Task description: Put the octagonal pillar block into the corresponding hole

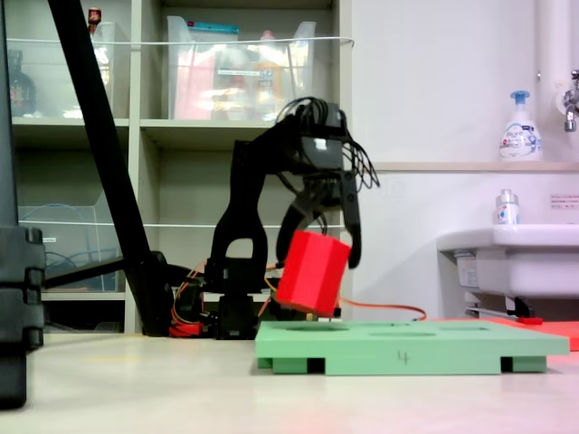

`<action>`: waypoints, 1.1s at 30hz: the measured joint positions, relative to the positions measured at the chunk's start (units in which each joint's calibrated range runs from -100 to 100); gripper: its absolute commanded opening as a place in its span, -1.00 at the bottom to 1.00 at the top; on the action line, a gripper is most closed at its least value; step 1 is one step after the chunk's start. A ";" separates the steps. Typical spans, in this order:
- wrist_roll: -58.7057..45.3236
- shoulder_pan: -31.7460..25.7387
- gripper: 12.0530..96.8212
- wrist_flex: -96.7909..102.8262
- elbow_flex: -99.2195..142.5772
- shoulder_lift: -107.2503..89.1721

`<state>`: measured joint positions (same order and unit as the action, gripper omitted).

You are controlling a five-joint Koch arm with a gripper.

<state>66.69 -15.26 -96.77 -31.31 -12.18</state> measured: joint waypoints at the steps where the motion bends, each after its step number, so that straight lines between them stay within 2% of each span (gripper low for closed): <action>1: 0.24 -0.10 -0.62 0.00 0.00 0.55; 33: -1.71 -0.39 -0.62 0.00 -7.15 19.02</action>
<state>64.98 -15.65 -96.77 -38.46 6.84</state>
